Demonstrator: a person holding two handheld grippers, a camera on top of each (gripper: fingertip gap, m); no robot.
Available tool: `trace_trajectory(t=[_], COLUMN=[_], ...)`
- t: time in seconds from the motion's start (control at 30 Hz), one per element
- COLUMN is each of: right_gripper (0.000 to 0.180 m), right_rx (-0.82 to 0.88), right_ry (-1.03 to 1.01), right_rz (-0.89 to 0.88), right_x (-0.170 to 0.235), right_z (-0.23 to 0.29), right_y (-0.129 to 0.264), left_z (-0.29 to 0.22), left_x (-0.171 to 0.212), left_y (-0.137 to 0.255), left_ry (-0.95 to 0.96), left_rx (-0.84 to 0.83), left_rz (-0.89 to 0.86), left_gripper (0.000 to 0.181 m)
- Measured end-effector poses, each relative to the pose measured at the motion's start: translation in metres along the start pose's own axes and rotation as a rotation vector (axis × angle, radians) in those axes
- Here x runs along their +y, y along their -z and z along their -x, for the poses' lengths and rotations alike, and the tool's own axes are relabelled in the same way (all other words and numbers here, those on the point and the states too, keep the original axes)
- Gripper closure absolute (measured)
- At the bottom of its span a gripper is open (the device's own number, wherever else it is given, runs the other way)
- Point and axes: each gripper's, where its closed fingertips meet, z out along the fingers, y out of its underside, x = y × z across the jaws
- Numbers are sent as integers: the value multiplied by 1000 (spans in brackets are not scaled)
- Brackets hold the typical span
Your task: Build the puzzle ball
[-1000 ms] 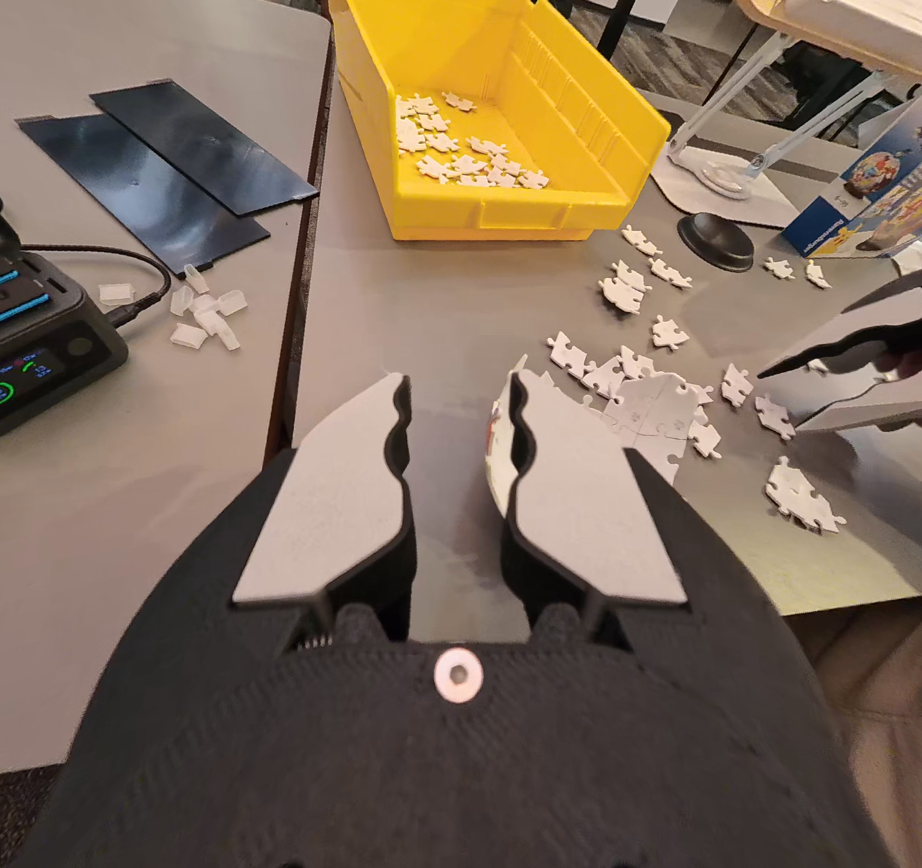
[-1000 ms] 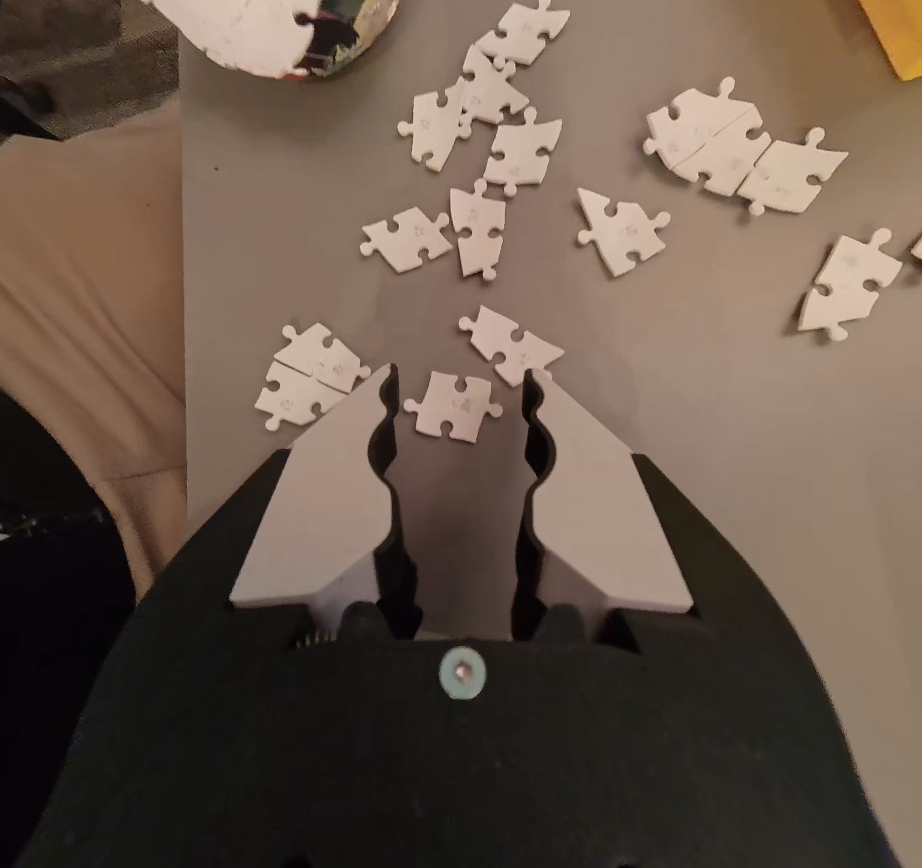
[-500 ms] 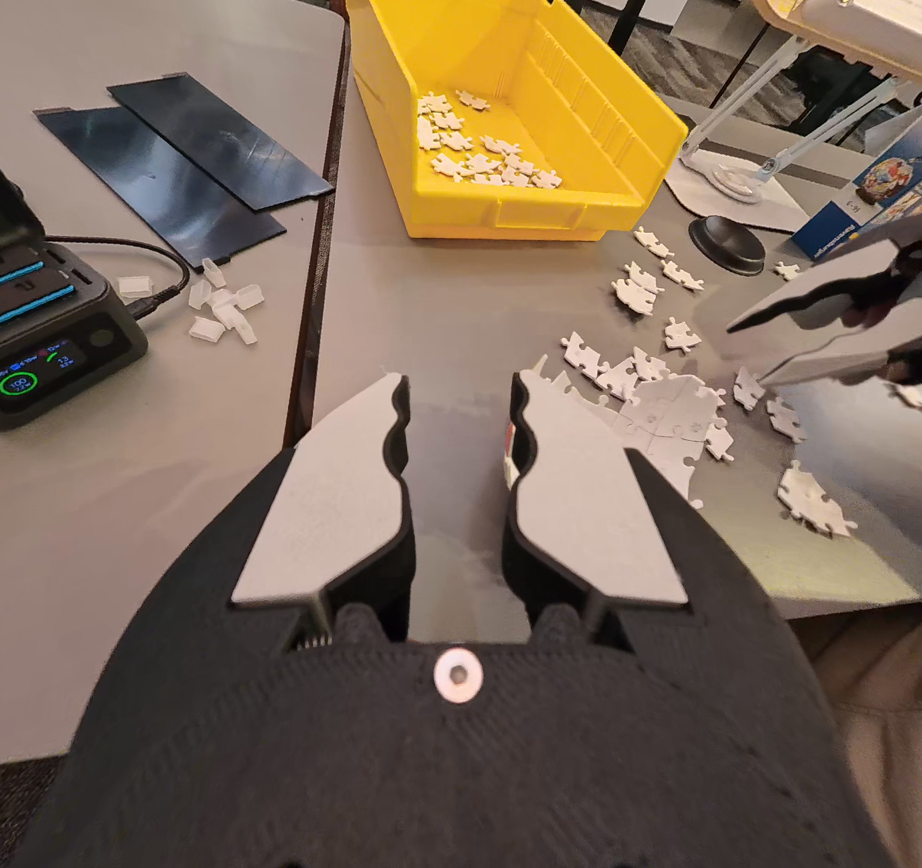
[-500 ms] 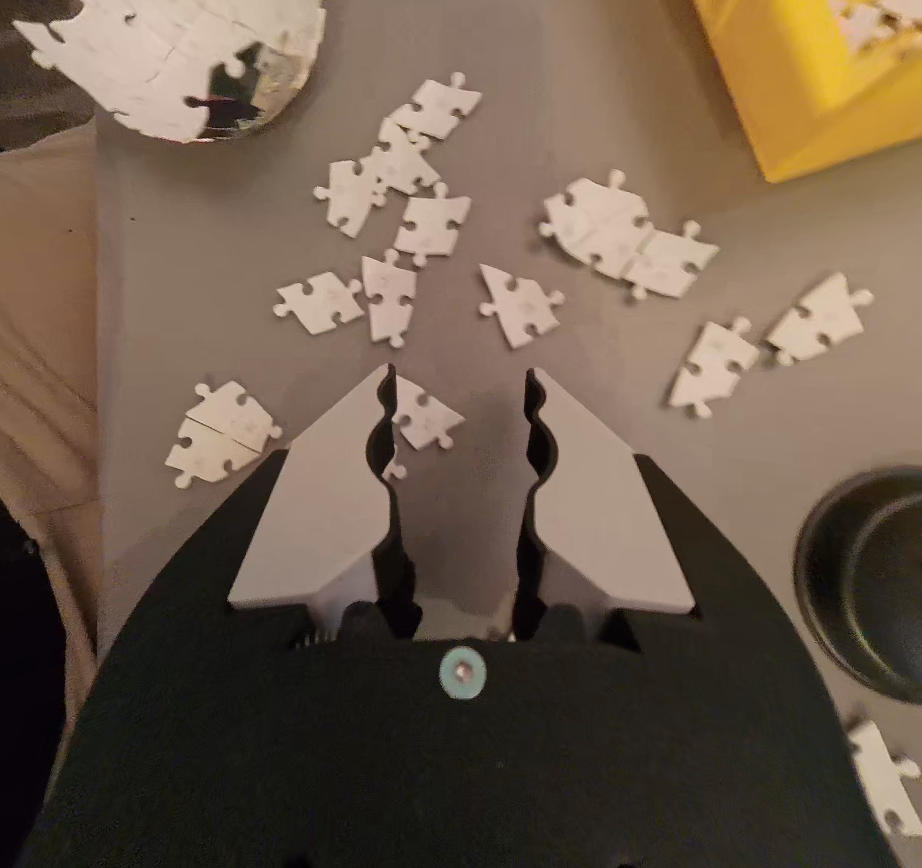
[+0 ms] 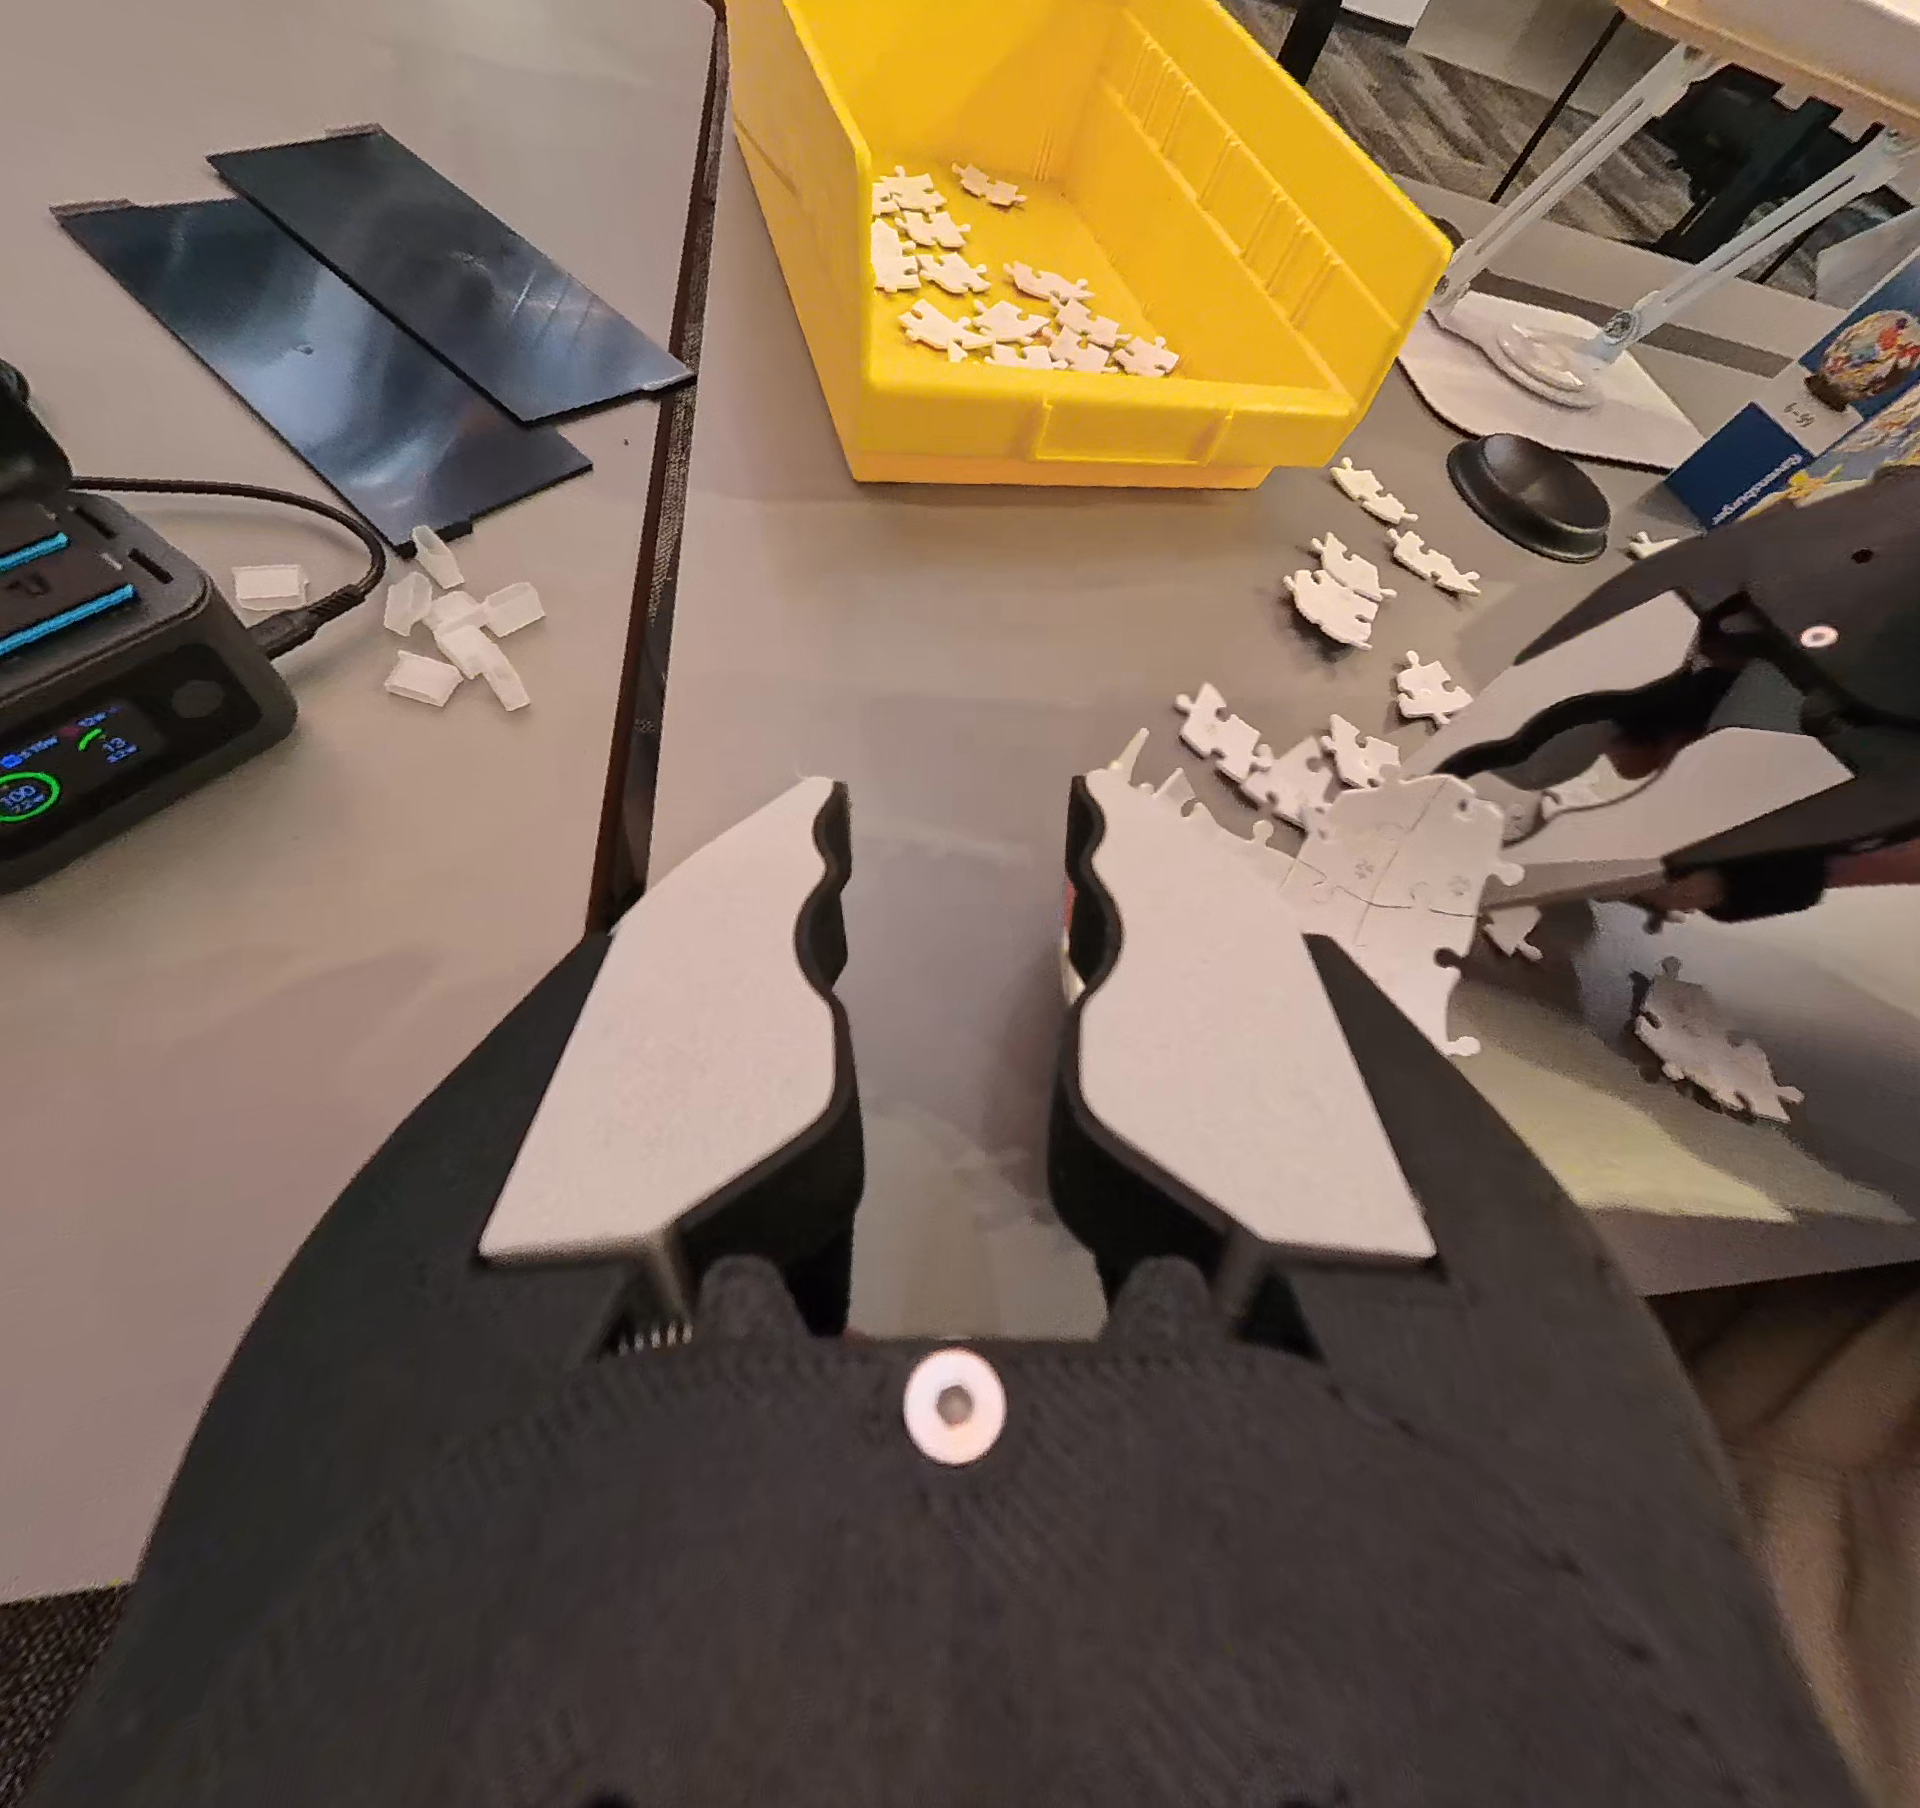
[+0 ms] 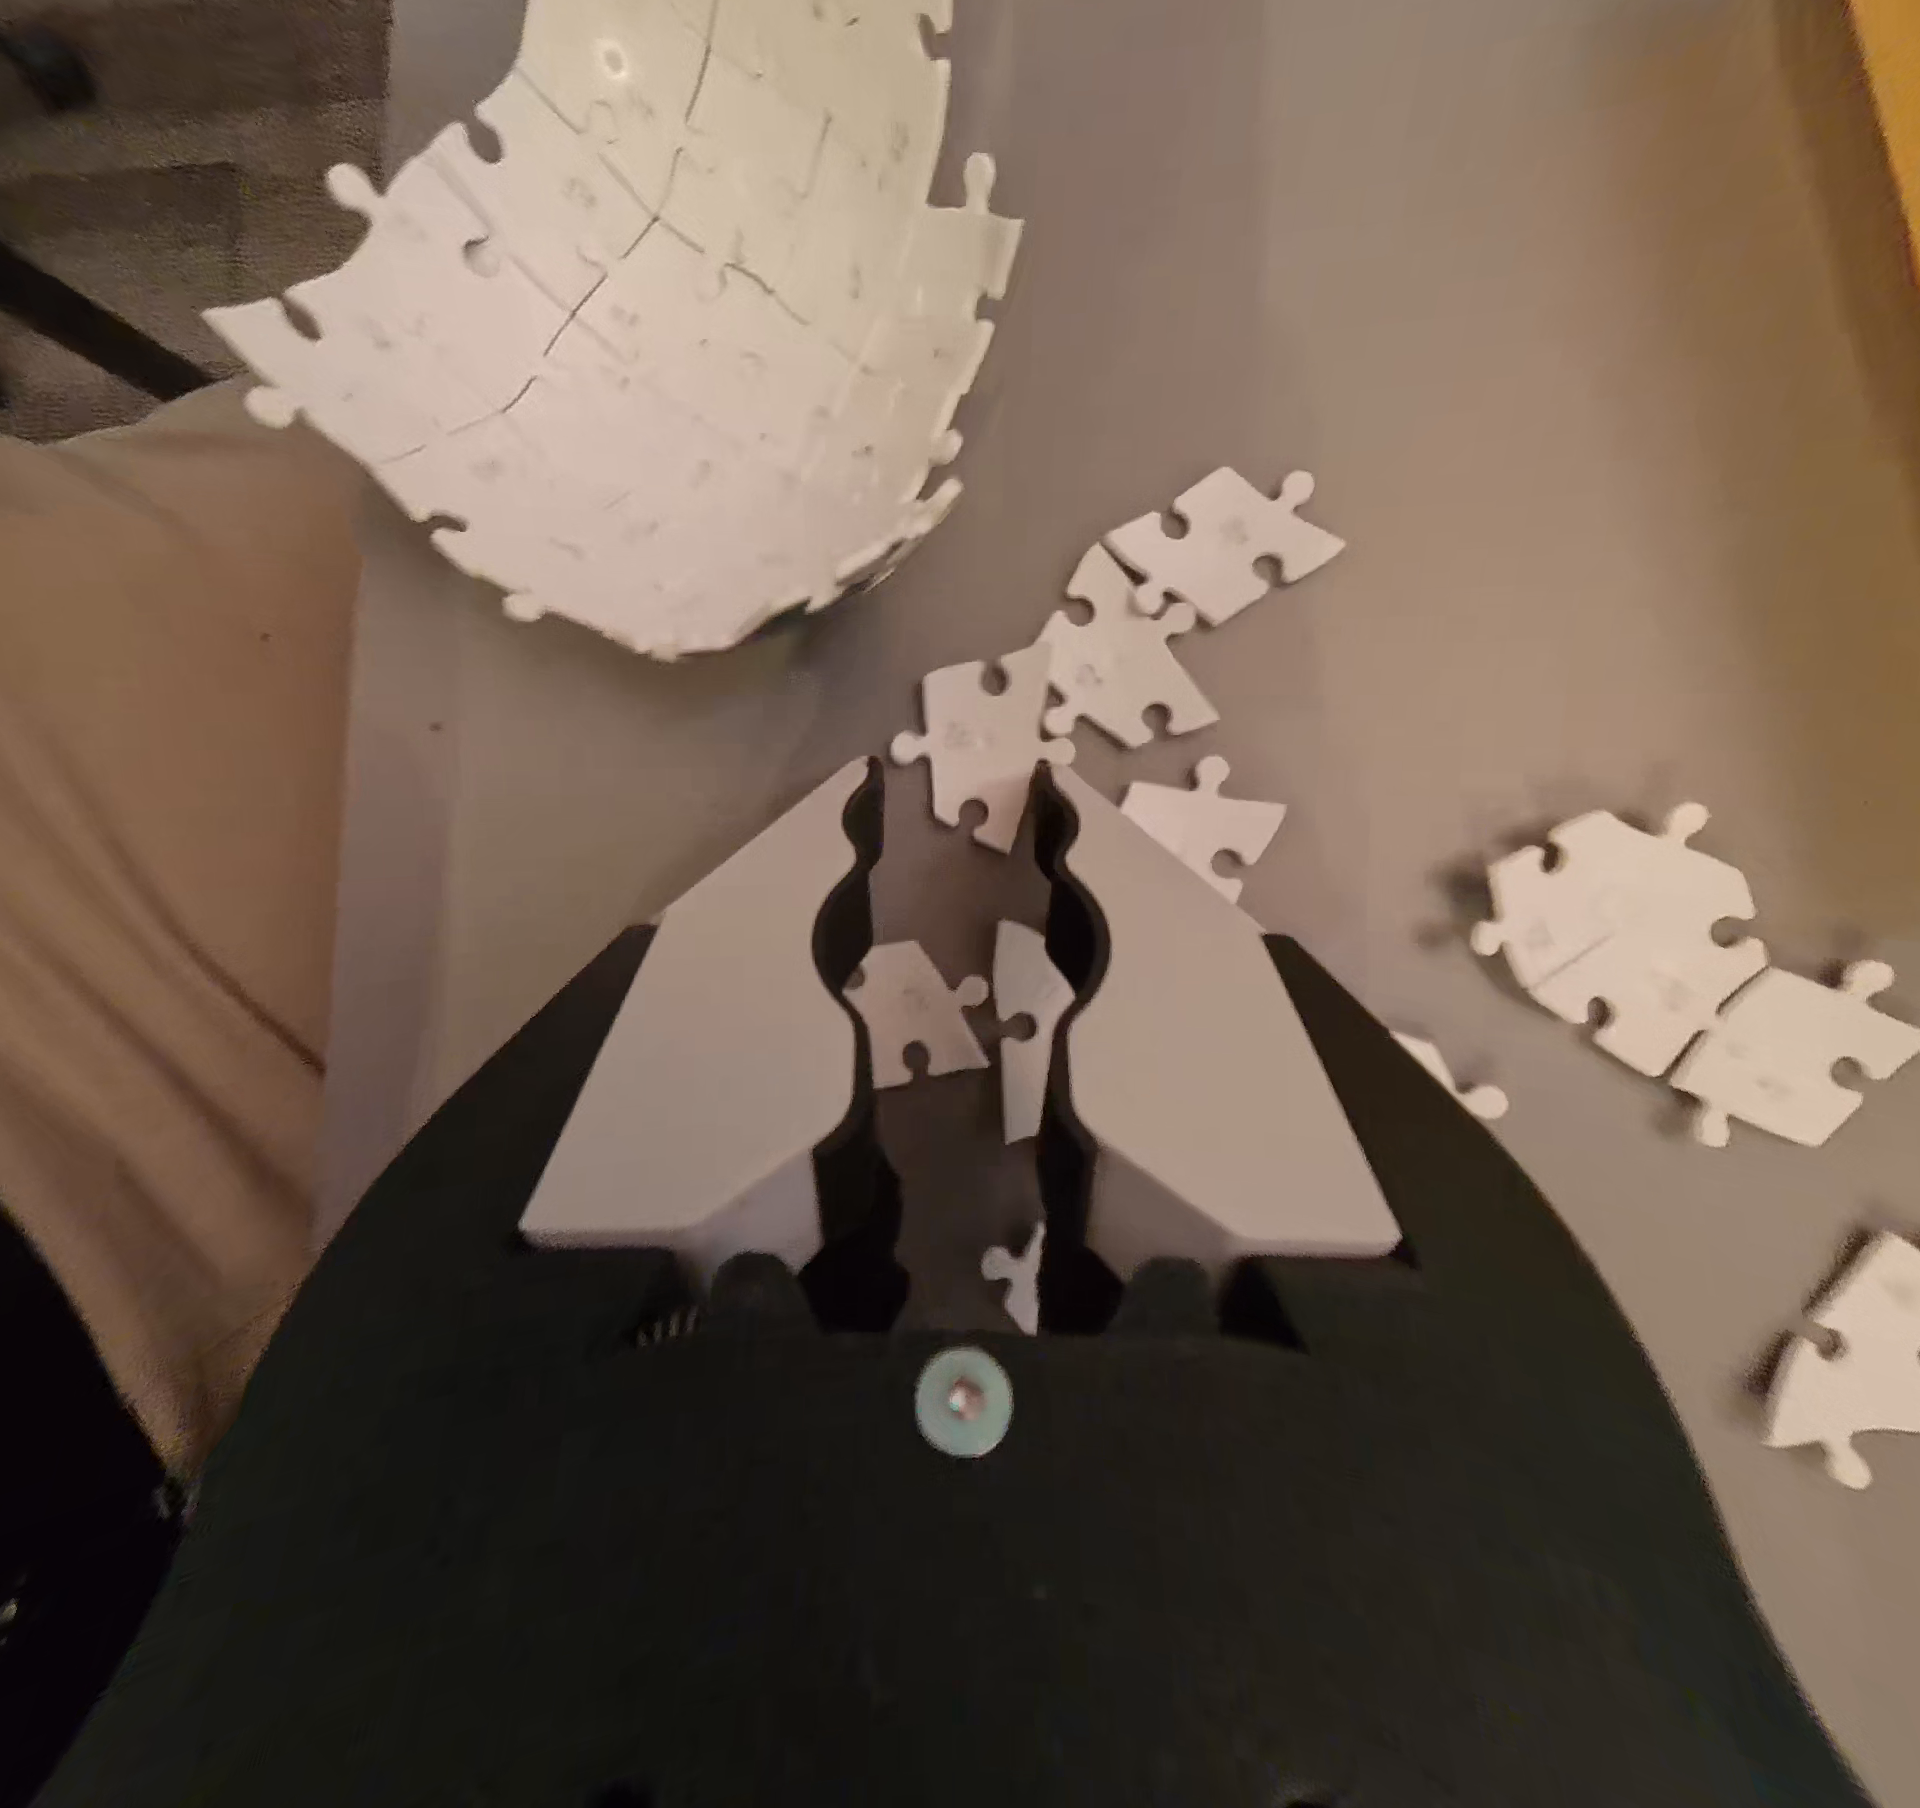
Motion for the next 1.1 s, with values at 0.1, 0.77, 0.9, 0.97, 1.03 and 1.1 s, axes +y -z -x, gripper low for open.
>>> trace_trajectory(t=[0.1, 0.77, 0.9, 0.97, 1.03, 1.1], right_gripper=[164, 148, 175, 180, 180, 180], right_rx=[23, -107, -51, -61, -88, -124], right_ry=[28, 65, 31, 46, 88, 196], right_rz=[15, 66, 8, -6, 14, 64], right_x=[-4, 13, 7, 7, 10, 18], right_z=[-4, 18, 18, 19, 19, 19], right_y=[-4, 9, 2, 2, 5, 10], left_z=[1, -12, -12, -12, -11, -10], left_x=[-1, -6, -5, -6, -7, -7], left_y=[1, -2, -2, 0, 1, 2], left_ry=[4, -15, -16, -18, -15, -11], left_rx=[2, 40, 42, 39, 38, 38], left_rz=[-7, -7, -5, -10, -15, -17], left_gripper=[141, 137, 137, 137, 137, 137])
